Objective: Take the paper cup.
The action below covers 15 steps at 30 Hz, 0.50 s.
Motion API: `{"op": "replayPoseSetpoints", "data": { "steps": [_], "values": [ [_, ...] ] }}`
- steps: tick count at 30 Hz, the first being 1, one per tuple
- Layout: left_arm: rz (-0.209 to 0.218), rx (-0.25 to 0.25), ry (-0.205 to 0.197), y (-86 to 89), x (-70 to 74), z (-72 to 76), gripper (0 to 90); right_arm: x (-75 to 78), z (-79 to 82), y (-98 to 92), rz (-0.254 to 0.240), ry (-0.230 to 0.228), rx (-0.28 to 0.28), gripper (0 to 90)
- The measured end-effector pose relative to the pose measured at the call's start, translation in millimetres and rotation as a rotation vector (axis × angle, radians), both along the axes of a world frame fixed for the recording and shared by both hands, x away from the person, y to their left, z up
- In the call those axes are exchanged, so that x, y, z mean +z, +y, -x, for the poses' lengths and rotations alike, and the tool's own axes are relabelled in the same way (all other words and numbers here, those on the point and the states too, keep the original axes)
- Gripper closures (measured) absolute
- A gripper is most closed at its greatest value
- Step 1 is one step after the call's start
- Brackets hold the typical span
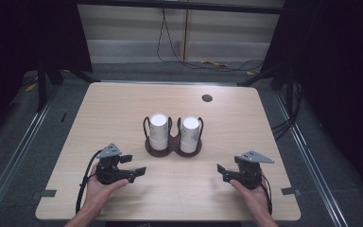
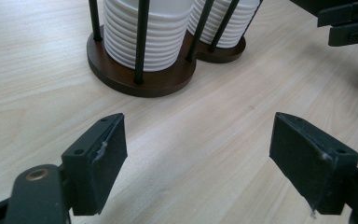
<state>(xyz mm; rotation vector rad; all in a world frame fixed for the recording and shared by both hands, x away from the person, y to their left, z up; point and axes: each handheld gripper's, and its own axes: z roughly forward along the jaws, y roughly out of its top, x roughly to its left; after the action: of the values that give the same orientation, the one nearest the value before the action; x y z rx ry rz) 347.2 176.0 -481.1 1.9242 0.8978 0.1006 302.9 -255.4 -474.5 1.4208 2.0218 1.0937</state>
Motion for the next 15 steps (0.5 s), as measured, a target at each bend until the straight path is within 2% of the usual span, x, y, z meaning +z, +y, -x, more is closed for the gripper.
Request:
{"op": "replayPoseSetpoints", "data": {
  "steps": [7,11,15],
  "values": [
    [0.005,-0.014,-0.001,0.6,2.9,-0.8,22.2,-0.2,0.5,-0.3,-0.029,0.017,0.007,21.7],
    [0.005,-0.009,-0.015,1.0,6.3,-4.1,22.7,-2.3,-1.5,0.8,-0.021,0.016,0.015,23.3],
    [0.013,-0.022,0.003,0.0,8.8,-7.8,22.7,-3.5,-1.9,3.4,-0.029,0.025,0.036,24.5]
  ]
}}
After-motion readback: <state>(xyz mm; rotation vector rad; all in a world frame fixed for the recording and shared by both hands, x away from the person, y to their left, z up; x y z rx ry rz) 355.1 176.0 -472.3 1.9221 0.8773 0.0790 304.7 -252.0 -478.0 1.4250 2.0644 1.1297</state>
